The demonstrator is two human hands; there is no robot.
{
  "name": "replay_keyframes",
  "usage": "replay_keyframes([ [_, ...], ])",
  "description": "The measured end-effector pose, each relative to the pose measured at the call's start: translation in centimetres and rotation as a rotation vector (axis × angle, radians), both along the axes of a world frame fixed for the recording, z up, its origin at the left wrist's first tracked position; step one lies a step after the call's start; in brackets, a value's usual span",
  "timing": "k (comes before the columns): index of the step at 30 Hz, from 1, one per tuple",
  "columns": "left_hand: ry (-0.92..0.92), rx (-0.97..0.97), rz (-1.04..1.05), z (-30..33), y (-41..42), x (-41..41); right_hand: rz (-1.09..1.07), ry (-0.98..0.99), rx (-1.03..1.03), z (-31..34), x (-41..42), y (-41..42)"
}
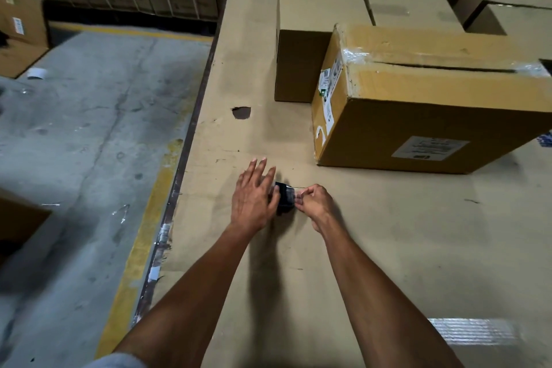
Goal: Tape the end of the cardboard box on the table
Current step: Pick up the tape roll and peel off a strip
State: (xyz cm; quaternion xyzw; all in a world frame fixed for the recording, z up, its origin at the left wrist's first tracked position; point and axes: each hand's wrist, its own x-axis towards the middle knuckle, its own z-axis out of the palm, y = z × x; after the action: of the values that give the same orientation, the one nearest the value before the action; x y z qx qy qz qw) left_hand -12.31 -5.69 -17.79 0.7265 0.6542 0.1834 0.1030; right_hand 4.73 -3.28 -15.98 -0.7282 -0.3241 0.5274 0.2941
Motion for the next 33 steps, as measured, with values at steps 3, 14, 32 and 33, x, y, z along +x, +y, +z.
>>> replay_keyframes([
  [3, -0.003, 0.018, 0.002, -0.4, 0.1, -0.2, 0.003, 0.019, -0.007, 0.4, -0.1, 0.0],
  [14, -0.369, -0.083, 0.002, -0.1, 0.4, -2.9, -0.094, 0.144, -0.053, 0.1, 0.0, 0.1],
  [32, 0.237, 0.070, -0.268, 0.5, 3.4, -5.3, -0.023, 0.306, -0.024, 0.0, -0.4, 3.9],
  [33, 0.260, 0.085, -0.253, 0.7, 4.2, -5.5, -0.033, 0.312, -0.013, -0.2, -0.8, 4.6],
])
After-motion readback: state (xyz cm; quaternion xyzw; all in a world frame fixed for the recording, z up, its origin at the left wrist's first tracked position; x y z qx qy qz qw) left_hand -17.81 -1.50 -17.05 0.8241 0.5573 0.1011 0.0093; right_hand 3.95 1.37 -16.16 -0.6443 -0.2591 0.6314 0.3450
